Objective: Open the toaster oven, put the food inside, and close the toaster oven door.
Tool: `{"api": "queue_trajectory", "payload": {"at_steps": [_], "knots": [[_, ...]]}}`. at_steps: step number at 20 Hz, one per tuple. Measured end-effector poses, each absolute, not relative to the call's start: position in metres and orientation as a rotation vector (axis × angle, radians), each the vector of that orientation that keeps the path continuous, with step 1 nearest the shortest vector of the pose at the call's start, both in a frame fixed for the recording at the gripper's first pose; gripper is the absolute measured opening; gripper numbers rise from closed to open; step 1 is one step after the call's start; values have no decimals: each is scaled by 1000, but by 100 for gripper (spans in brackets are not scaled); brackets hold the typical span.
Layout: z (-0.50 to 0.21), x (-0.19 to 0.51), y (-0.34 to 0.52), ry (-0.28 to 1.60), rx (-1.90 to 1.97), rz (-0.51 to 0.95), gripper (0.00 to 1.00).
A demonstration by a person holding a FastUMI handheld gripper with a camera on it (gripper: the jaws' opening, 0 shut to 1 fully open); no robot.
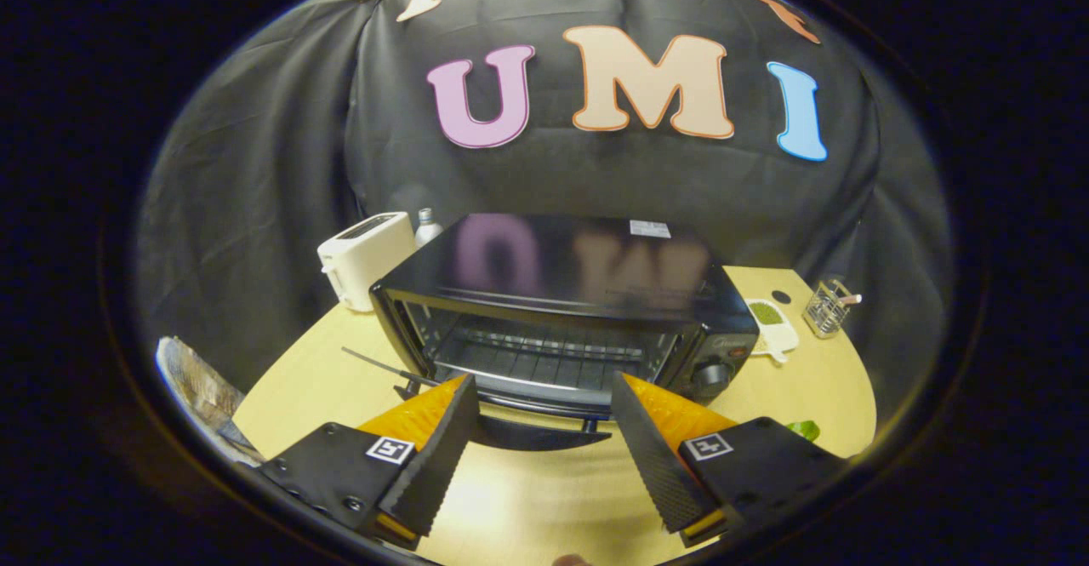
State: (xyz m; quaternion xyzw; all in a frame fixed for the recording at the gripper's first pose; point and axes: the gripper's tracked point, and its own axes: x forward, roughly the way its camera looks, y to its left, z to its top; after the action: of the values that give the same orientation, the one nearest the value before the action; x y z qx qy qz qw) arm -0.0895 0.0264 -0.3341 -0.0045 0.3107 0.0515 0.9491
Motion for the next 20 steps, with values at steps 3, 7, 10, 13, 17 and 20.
{"api": "queue_trajectory", "payload": {"at_steps": [3, 7, 10, 13, 17, 20], "knots": [[-345, -109, 29, 671, -20, 127, 99], [-366, -136, 32, 733, -22, 160, 99], [-385, -155, 34, 789, -34, 178, 99], [-403, -170, 35, 834, -54, 190, 100], [-423, -180, 35, 873, -82, 199, 100], [-436, -185, 35, 904, -70, 192, 100]]}}
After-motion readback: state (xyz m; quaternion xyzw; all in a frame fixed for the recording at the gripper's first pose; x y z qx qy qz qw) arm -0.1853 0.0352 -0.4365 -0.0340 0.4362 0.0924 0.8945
